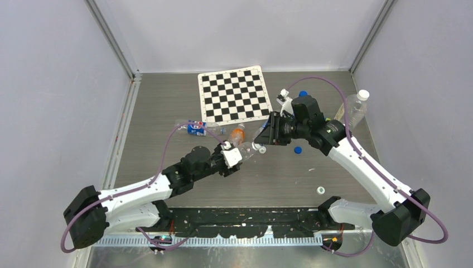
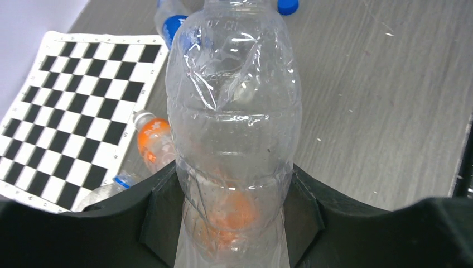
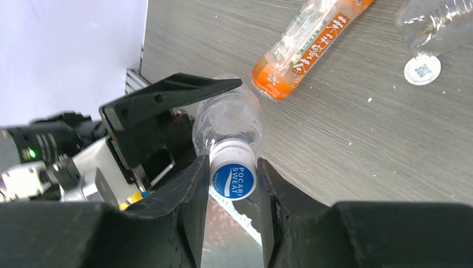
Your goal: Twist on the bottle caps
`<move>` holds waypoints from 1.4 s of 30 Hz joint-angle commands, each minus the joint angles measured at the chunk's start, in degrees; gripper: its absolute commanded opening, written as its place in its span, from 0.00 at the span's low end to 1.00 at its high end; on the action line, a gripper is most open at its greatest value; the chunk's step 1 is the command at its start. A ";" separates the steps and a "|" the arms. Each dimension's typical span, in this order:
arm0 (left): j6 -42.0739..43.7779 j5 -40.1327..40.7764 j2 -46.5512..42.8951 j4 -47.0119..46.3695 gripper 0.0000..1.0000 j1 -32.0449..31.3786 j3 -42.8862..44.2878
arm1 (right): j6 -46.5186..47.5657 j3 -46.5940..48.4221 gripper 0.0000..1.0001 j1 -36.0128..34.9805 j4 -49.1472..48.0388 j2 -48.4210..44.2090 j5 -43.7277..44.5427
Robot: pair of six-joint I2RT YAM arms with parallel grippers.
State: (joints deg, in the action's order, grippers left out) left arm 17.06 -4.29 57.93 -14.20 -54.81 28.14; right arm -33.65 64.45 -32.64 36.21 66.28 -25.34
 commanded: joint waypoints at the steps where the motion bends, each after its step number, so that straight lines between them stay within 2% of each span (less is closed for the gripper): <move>1: 4.73 0.66 0.61 -21.10 0.27 -1.91 2.10 | -15.50 -1.12 0.00 -1.81 -1.62 1.82 3.58; 7: 11.14 2.61 3.61 -24.69 0.27 -2.82 1.95 | -30.04 -3.83 0.00 -2.41 -5.57 1.50 6.94; 11: 11.63 3.37 4.23 -25.74 0.27 -2.94 1.34 | -31.74 -3.63 0.01 -2.72 -6.48 1.24 8.42; 13: 11.17 3.73 4.06 -25.29 0.26 -2.94 0.90 | -30.35 -2.46 0.09 -2.76 -5.44 1.06 9.44; 15: 10.47 3.78 3.41 -22.49 0.26 -2.94 1.01 | -27.94 -1.12 0.27 -2.72 -4.53 0.74 10.56; 17: 9.11 6.60 1.83 -19.11 0.26 -2.94 1.10 | -25.16 0.45 0.55 -2.69 -3.73 -0.43 11.65; 19: 7.73 8.11 0.49 -15.39 0.25 -2.94 1.32 | -21.26 2.19 0.71 -2.69 -2.80 -1.68 12.61; 21: 6.08 9.65 -0.54 -10.65 0.24 -2.73 2.00 | -16.08 4.32 0.77 -2.70 -0.91 -2.82 13.98; 26: 0.78 9.45 -2.59 -0.87 0.23 -0.84 3.30 | 1.00 7.72 0.81 -2.69 2.20 -5.39 15.99; 30: -3.61 4.92 -4.30 4.45 0.23 2.30 4.19 | 11.59 8.03 0.90 -2.64 2.85 -8.49 15.01; 33: -8.13 -5.89 -5.84 6.34 0.22 6.71 4.53 | 21.96 9.96 0.89 -2.06 5.68 -7.77 8.42; 36: -12.64 -14.35 -6.82 5.83 0.22 10.89 4.43 | 30.27 9.32 0.81 -0.91 5.90 -7.50 1.00; 42: -15.29 -25.48 -6.80 5.49 0.22 13.58 5.75 | 40.69 2.60 0.79 2.46 -5.20 -11.55 -10.89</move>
State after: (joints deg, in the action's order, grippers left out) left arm 5.69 -18.04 52.16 -7.66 -41.91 30.44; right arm -4.27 69.91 -31.99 39.09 57.58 -25.65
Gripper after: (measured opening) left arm 0.585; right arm 0.788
